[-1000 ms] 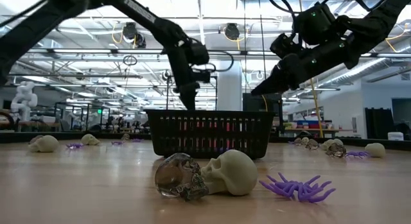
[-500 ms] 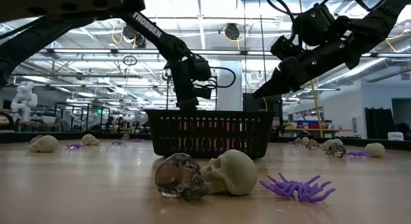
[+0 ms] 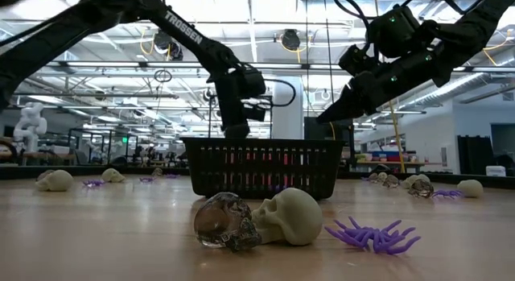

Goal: Sort Halloween decoration
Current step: Put the black skull toy into the red basket

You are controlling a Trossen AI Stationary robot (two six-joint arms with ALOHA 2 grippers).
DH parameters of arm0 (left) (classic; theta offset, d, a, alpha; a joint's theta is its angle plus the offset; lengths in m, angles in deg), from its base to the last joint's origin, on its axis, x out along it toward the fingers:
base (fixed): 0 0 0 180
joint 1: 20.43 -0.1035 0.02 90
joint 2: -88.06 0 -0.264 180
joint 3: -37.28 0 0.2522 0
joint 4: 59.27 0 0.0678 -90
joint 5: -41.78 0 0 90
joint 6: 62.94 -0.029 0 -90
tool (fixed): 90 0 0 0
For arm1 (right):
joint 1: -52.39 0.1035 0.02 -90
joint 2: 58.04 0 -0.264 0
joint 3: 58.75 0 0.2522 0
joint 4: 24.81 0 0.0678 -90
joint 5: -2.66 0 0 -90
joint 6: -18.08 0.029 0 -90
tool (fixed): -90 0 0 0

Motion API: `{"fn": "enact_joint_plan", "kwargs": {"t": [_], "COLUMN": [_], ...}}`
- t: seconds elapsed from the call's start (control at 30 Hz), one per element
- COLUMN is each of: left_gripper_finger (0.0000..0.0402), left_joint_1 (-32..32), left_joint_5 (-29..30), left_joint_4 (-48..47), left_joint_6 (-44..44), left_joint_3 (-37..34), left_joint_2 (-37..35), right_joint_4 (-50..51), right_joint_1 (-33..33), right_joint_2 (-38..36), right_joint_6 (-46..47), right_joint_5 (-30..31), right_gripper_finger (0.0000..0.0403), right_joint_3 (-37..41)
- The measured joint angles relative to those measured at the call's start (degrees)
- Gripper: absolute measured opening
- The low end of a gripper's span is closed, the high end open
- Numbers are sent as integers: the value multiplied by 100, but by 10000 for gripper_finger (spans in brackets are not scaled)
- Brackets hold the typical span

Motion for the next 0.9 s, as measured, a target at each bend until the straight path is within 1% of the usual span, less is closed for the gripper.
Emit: {"fn": "enact_joint_plan", "kwargs": {"t": [0.07, 0.17, 0.2, 0.27, 0.33, 0.43, 0.5, 0.73, 0.9], "left_gripper_finger": [93, 25, 13, 8, 5, 1, 0, 0, 0], "left_joint_1": [0, -11, -17, -14, 20, 134, 204, 443, 703], "left_joint_5": [-1, -133, -203, -442, -630, -653, -678, -701, -725], "left_joint_4": [41, 137, 190, 389, 758, 1580, 2143, 4316, 5654], "left_joint_6": [-89, -45, 62, 290, 355, 491, 622, 1085, 1399], "left_joint_3": [0, 0, 0, -47, -321, -969, -1524, -3757, -5185], "left_joint_2": [-123, -264, -296, -363, -500, -775, -1062, -2286, -3099], "right_joint_4": [2, 54, 86, 136, 165, 293, 358, 567, 869], "right_joint_1": [0, 0, 0, 0, 0, 0, 1, 39, 362], "right_joint_2": [0, 0, 0, 0, 0, 0, 0, 0, -2], "right_joint_6": [2, 4, 4, 18, 51, 111, 131, 194, 264], "right_joint_5": [0, 0, 2, 2, 3, 7, 8, 28, 484], "right_gripper_finger": [0, 0, 0, 0, 0, 0, 0, 0, 0], "right_joint_3": [0, 0, 0, 0, 0, 0, 0, 0, -1]}}
